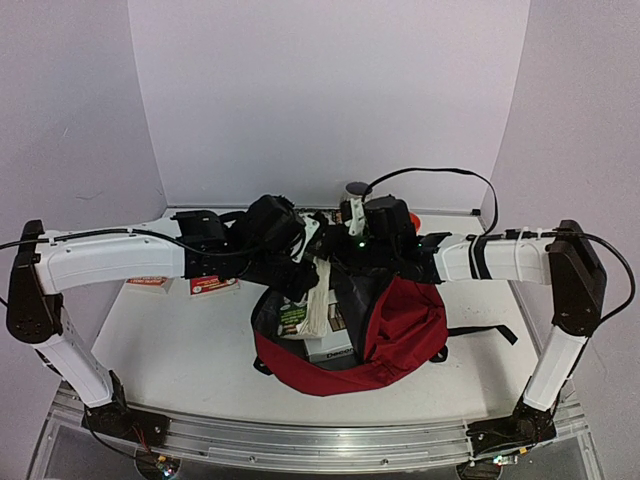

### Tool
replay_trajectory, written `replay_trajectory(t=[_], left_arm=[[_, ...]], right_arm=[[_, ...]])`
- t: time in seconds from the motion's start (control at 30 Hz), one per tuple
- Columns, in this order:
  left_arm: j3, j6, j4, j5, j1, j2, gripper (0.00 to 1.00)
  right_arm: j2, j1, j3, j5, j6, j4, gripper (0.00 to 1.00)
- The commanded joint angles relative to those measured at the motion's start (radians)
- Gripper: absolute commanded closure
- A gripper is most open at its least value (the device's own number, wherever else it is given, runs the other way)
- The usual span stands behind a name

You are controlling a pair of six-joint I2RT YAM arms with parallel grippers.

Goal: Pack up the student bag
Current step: Pass from the left arm to the right, then pass from the right arm to the left

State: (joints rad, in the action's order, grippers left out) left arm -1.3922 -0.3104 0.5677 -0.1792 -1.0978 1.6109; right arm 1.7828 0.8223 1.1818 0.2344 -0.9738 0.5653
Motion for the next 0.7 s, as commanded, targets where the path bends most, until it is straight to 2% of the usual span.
replay_trajectory(t=[0.0, 0.13, 0.23, 0.3, 0.43, 0.5, 0.67], left_arm=[[-0.065, 0.035, -0.039, -0.091, -0.027, -0.005, 0.62], [-0.048, 0.022, -0.040, -0.117, -0.027, -0.031, 0.41], [-0.033, 0.004, -0.044, -0.145, -0.027, -0.052, 0.31], [-0.021, -0.017, -0.046, -0.180, -0.027, -0.066, 0.27], [0.009, -0.072, -0.059, -0.246, -0.014, -0.105, 0.17], [0.043, -0.101, -0.088, -0.230, 0.017, -0.138, 0.14], [0.209, -0.215, -0.261, -0.019, 0.185, -0.259, 0.09]], right_arm=[[-0.034, -0.005, -0.017, -0.011, 0.025, 0.027, 0.64], [-0.080, -0.023, -0.041, -0.022, 0.038, 0.047, 0.77], [-0.112, -0.041, -0.058, -0.023, 0.039, 0.075, 0.93], [-0.129, -0.055, -0.069, -0.014, 0.033, 0.098, 1.00], [-0.166, -0.077, -0.096, 0.013, 0.012, 0.172, 1.00], [-0.187, -0.088, -0.119, 0.020, 0.000, 0.226, 1.00], [-0.256, -0.110, -0.196, -0.001, -0.043, 0.378, 1.00]])
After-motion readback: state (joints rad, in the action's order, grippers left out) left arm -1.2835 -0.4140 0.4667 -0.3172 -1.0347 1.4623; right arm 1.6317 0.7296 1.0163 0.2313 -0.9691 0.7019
